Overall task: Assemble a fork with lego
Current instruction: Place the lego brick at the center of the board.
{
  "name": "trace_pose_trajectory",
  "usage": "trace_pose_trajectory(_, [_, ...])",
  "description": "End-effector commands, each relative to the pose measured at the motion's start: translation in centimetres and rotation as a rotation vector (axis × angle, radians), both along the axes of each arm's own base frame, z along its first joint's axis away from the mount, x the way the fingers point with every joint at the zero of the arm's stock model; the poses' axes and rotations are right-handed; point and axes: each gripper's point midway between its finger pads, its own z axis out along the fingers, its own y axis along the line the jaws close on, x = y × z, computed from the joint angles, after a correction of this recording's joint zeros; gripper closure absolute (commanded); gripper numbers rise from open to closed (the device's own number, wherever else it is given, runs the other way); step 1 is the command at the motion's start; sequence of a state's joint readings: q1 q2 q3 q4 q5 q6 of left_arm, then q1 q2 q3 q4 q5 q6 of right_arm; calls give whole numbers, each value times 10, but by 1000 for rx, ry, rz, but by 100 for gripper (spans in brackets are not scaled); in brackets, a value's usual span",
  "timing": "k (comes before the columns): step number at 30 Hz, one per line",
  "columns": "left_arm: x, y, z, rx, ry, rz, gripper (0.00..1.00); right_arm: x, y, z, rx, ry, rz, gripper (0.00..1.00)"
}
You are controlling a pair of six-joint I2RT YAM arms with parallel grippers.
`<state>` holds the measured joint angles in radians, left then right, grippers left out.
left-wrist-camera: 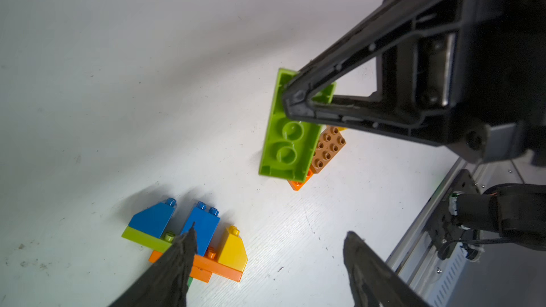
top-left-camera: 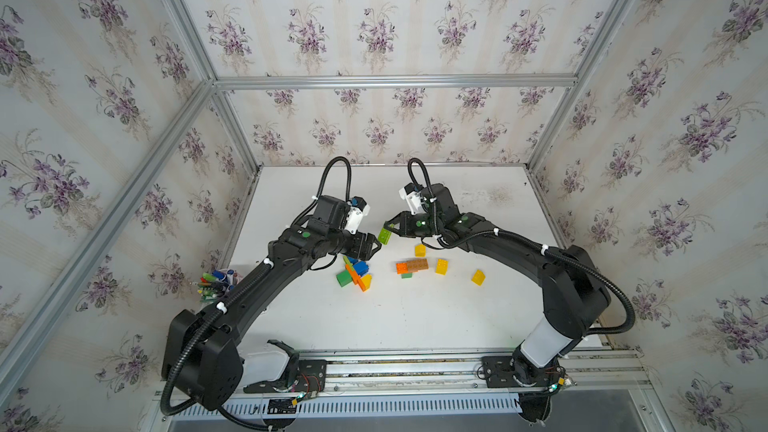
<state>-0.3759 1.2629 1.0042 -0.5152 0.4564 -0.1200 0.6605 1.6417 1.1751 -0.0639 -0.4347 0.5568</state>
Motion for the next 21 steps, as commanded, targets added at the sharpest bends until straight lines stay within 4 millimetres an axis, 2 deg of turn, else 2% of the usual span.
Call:
trace_pose_trajectory(1, [-2,7,14,-148,44,69,20,-3,-22,1,-133,-133,-25,88])
trace_pose_trajectory(5, [-5,24,14,-249,110,164,19,-31,-35,2,-281,-265,-7,87])
trace_pose_trajectory(8, [-12,31,9,-263,165,202,19,-68,-32,-5,-409,-371,47,87])
trace_pose_trajectory(10, [-18,36,3,-263,209,227,19,-90,-34,-20,-505,-387,55,87])
trace_pose_trajectory(14, [-29,46,-9,-258,265,282,19,-118,-41,-53,-613,-366,45,87])
trace_pose_trajectory(18, [-41,60,-23,-247,312,341,19,-134,-49,-75,-758,-383,10,87])
trace_pose_trajectory(21, [-47,68,-32,-250,332,363,19,-143,-47,-91,-844,-403,26,87])
